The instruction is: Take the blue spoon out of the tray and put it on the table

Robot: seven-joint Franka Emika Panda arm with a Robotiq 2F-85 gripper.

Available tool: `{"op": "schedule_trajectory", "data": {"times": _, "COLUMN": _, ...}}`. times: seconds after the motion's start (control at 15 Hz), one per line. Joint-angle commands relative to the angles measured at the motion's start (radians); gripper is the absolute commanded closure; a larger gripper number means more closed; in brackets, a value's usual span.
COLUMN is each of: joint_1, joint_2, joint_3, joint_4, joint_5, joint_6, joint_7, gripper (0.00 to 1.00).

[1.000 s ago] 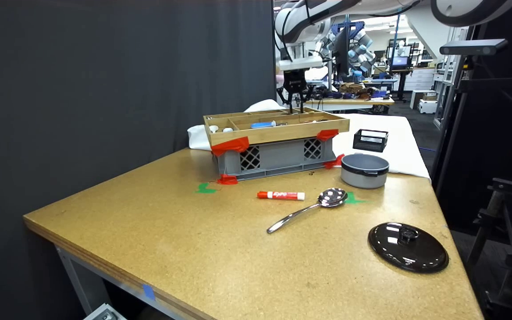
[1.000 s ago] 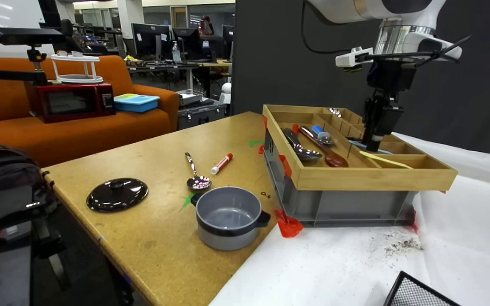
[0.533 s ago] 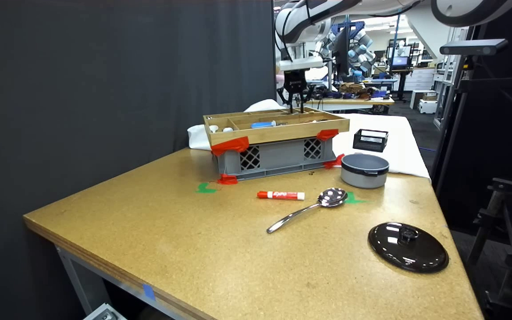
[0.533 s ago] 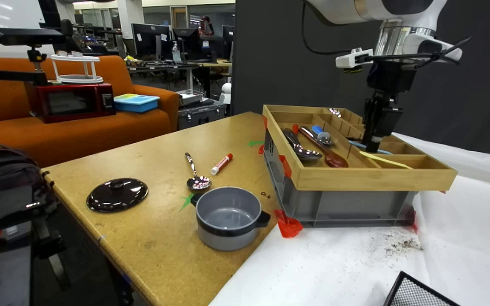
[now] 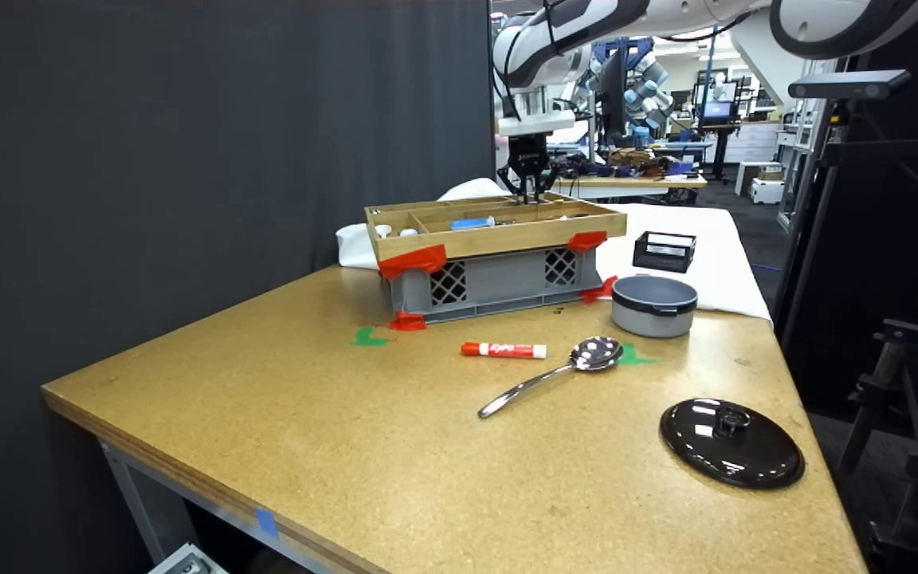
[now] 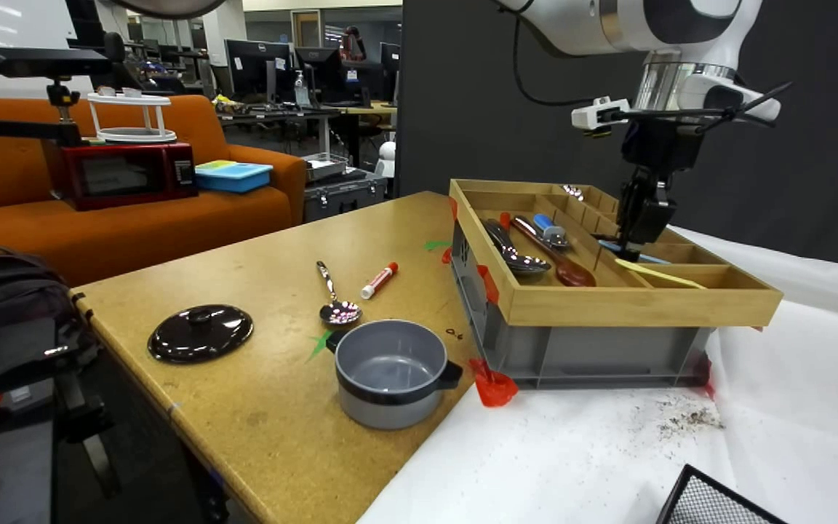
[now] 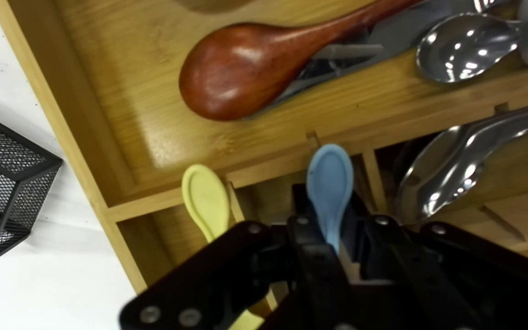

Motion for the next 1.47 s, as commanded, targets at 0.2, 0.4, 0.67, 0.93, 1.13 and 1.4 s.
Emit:
{"op": "schedule_trajectory", "data": {"times": 0.2, "joint_1": -0.027, "joint_2": 0.026, "joint_3": 0.021, "joint_4": 0.141, "joint_5": 0.004, "joint_6": -0.072, "joint_7": 0.041, "gripper": 0.95}}
{"op": "schedule_trajectory", "data": {"times": 0.4, "joint_1": -0.029, "joint_2": 0.0, "joint_3": 0.029, "joint_4": 0.181, "joint_5": -0.002, "joint_6": -0.138, "joint_7": 0.024, "gripper": 0.95}}
{"op": "schedule_trajectory", "data": {"times": 0.67, "joint_1": -0.012, "joint_2": -0.077, "joint_3": 0.038, "joint_4": 0.134, "joint_5": 0.026, "joint_6": -0.203, "joint_7": -0.026, "gripper": 0.95}}
{"op": "schedule_trajectory", "data": {"times": 0.93, "joint_1": -0.002, "joint_2": -0.088, "joint_3": 0.082, "joint_4": 0.158, "joint_5": 0.03, "joint_6": -0.366, "joint_7": -0.027, "gripper": 0.95}}
{"op": "schedule_trajectory", "data": {"times": 1.13, "joint_1": -0.016, "joint_2": -0.099, "joint_3": 0.102, "joint_4": 0.166, "joint_5": 0.035, "joint_6": -0.468, "joint_7": -0.014, "gripper": 0.95}}
{"op": "schedule_trajectory", "data": {"times": 1.4, "joint_1": -0.065, "joint_2": -0.145, "joint_3": 0.121, "joint_4": 0.17, "joint_5": 0.064, "joint_6": -0.576, "joint_7": -0.019, "gripper": 0.95}}
